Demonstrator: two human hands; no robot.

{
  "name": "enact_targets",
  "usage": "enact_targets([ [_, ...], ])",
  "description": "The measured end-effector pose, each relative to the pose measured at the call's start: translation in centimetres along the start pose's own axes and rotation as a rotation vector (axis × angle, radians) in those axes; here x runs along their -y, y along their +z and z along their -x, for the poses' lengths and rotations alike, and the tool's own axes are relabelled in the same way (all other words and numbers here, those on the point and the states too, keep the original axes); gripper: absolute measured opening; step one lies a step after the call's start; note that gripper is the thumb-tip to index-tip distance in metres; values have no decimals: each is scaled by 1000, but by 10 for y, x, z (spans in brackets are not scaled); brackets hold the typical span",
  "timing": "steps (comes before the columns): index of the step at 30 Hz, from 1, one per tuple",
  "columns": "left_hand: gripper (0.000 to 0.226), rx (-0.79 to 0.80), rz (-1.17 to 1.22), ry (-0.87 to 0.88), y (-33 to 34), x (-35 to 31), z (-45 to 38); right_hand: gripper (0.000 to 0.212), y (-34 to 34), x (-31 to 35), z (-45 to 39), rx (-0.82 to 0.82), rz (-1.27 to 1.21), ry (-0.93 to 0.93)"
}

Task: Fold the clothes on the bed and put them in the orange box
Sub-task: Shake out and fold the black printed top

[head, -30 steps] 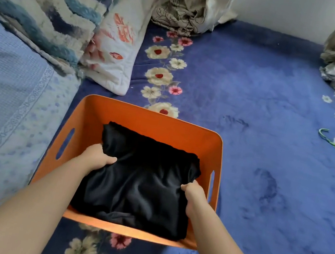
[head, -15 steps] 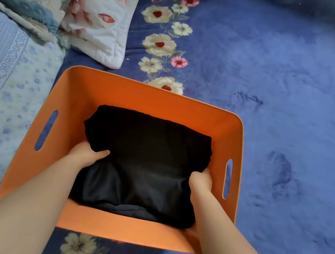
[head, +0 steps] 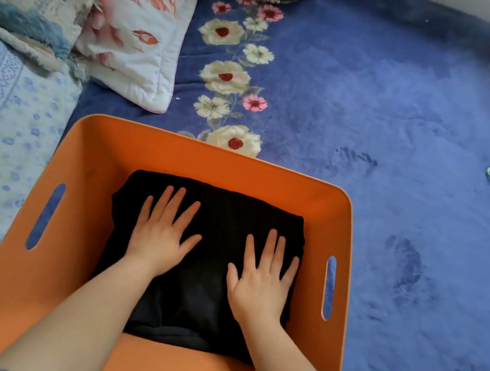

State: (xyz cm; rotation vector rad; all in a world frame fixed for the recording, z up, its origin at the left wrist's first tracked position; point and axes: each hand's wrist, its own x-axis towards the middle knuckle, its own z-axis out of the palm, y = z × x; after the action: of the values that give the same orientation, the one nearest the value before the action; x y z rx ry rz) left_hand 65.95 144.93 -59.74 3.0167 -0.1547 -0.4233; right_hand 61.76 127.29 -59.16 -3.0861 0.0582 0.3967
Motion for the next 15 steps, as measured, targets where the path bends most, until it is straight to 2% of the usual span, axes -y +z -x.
enact_targets([
  [4,71,91,-63,68,26,6,-4,59,25,-16,-7,-21,-2,21],
  [7,71,73,-86,121,41,8,-11,58,39,-24,-12,-78,-7,8],
  [11,77,107,-62,166,50,4,-19,59,51,-26,-21,-74,-33,18],
  [15,83,125,-48,112,51,0,-23,59,56,-25,-25,-58,-73,4],
])
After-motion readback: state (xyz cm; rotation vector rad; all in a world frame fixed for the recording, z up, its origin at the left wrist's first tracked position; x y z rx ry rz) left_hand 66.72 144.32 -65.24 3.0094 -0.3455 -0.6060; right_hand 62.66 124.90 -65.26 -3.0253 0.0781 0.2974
